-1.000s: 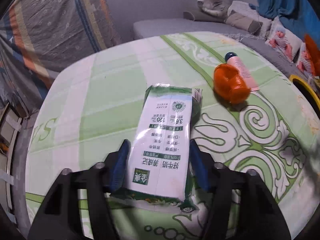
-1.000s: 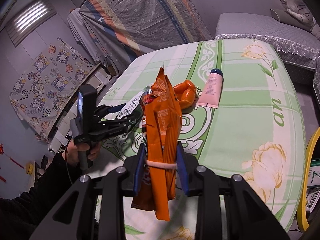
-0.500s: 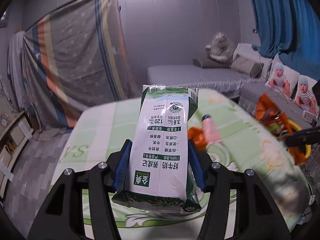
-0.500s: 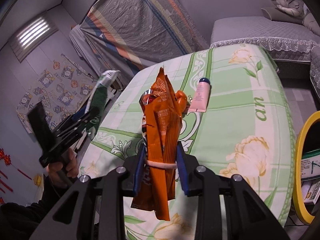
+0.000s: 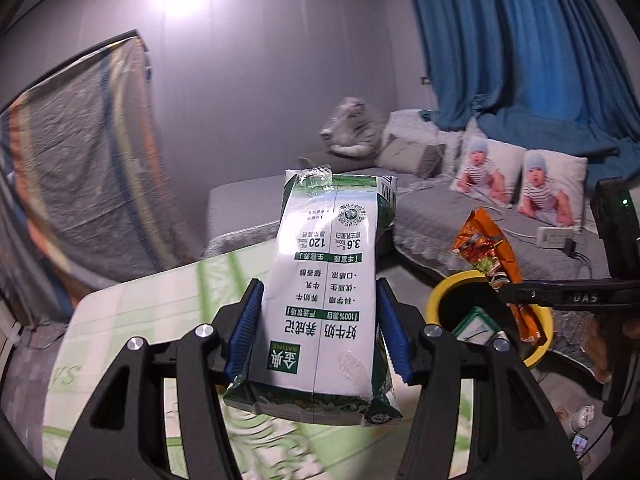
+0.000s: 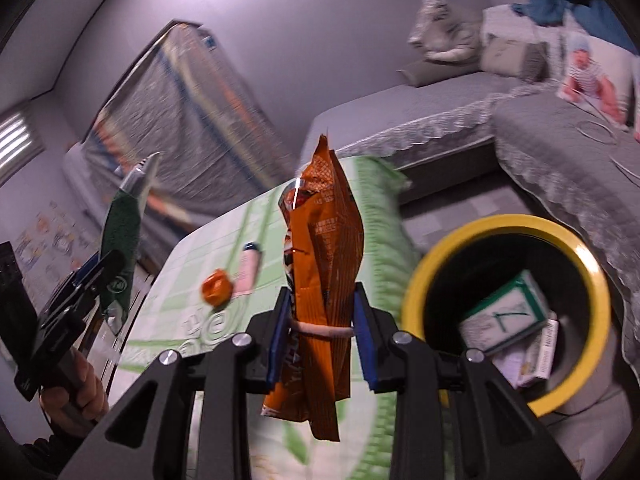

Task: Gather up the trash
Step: 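Carry wrapper and milk carton over the yellow bin and release both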

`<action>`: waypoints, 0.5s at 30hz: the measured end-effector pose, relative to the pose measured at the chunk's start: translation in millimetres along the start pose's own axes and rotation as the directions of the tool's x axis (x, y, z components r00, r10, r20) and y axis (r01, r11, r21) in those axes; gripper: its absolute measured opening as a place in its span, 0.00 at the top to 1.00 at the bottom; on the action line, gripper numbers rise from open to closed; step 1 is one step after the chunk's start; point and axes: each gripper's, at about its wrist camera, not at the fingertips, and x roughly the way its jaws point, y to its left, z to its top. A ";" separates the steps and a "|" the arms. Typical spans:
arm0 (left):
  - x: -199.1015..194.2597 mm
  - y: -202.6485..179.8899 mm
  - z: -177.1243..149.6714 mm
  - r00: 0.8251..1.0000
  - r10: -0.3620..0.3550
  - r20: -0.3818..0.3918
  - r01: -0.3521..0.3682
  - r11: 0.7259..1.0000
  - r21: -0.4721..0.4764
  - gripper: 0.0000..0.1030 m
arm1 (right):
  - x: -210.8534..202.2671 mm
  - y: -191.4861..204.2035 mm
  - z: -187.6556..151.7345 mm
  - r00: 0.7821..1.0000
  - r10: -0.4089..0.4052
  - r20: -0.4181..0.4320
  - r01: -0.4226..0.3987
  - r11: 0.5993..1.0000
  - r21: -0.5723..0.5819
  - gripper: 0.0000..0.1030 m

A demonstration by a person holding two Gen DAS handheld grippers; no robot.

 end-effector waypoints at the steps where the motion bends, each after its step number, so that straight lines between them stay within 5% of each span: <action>1: 5.0 -9.3 2.2 1.000 -0.020 -0.001 0.020 1.000 0.007 0.48 | -0.6 -8.4 -1.0 1.000 -0.013 0.004 0.013 1.000 0.016 0.72; 5: 30.8 -51.0 9.4 0.996 -0.088 -0.011 0.088 0.995 0.045 0.48 | -6.0 -45.5 -4.3 0.992 -0.121 0.036 0.119 0.991 0.069 0.72; 15: 109.6 -114.8 12.2 0.979 -0.182 -0.089 0.188 0.980 0.068 0.48 | 7.6 -126.6 -18.0 0.976 -0.216 0.013 0.208 0.953 0.222 0.72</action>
